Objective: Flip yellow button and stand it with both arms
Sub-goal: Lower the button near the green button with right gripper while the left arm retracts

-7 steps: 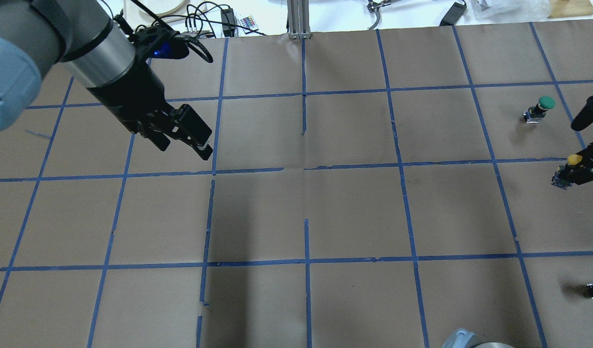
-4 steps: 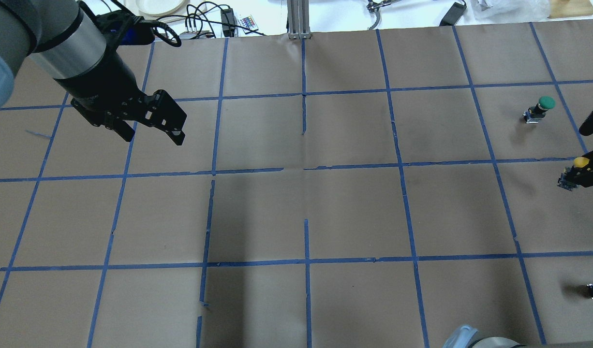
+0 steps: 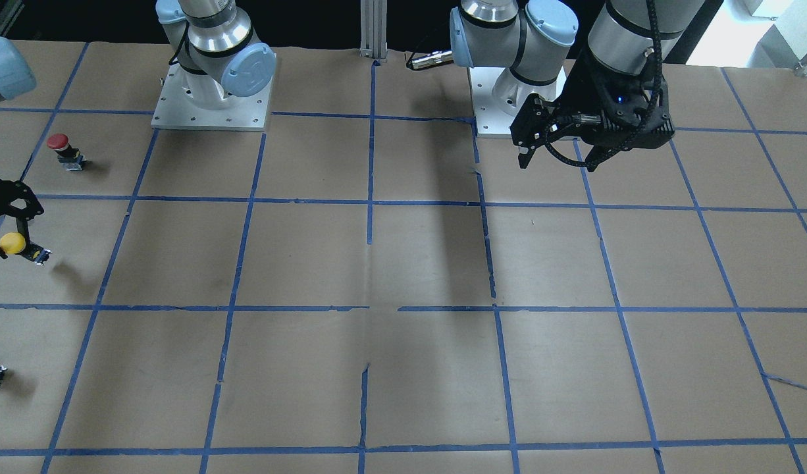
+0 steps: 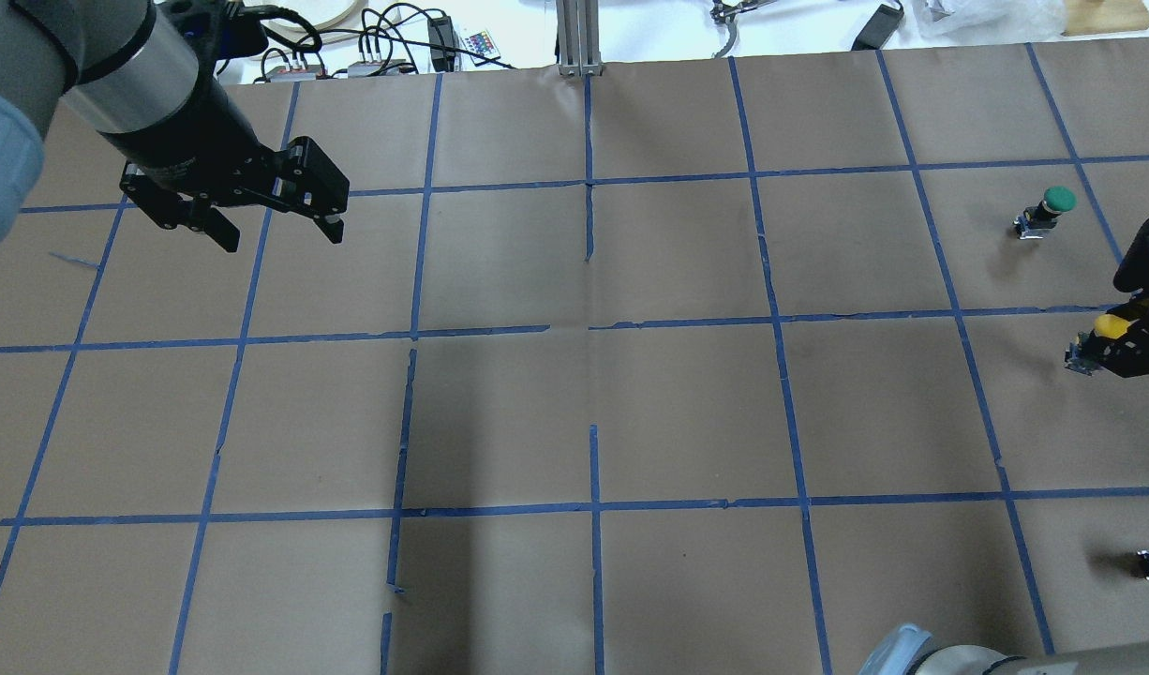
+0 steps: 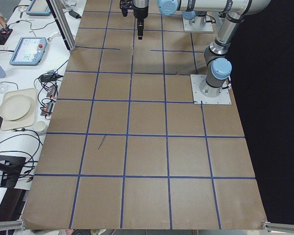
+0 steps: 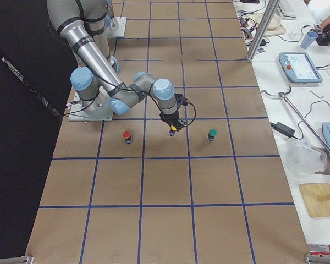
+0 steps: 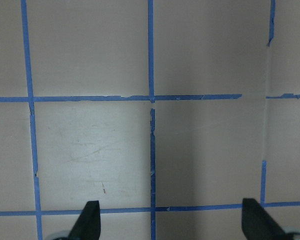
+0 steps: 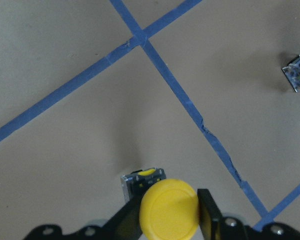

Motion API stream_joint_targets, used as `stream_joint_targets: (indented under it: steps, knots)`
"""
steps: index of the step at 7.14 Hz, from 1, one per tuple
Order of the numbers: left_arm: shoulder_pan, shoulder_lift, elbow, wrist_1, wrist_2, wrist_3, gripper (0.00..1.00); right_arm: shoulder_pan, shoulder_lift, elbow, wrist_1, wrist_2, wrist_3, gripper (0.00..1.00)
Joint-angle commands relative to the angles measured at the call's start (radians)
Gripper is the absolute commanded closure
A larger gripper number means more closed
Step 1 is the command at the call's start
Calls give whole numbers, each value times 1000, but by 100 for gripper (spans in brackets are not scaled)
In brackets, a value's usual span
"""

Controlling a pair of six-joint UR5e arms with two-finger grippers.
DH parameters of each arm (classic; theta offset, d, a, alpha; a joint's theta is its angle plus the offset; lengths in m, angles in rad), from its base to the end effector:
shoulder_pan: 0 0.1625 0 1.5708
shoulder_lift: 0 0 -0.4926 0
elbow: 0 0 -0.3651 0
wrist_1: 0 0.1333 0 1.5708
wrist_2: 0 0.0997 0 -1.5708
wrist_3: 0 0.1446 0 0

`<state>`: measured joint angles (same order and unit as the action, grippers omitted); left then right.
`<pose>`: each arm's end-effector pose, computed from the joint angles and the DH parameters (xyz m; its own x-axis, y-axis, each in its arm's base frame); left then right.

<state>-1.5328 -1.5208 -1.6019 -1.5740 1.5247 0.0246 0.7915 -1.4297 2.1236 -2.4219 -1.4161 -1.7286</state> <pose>-0.1231 -0.4474 0.5185 -0.9989 -0.0126 0.0457 -0.0134 0.9998 -0.0168 -0.2202 -0.4443 0.2912 -0.5724 -0.8003 0.1785 -0.8200 0.5584 -0.1257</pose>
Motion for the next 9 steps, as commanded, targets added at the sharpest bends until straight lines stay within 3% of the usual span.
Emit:
stream_joint_targets:
  steps: [1,4,9]
  knots:
    - [3,4,8,-18,22,4,0,-46,2,32,-23,14,-87,93]
    - [2,-12,-10,-18,23,-3,0,-46,0,33,-20,46,-98,90]
    - [0,-12,-10,-12,14,-6,1,-48,8,32,-22,42,-92,72]
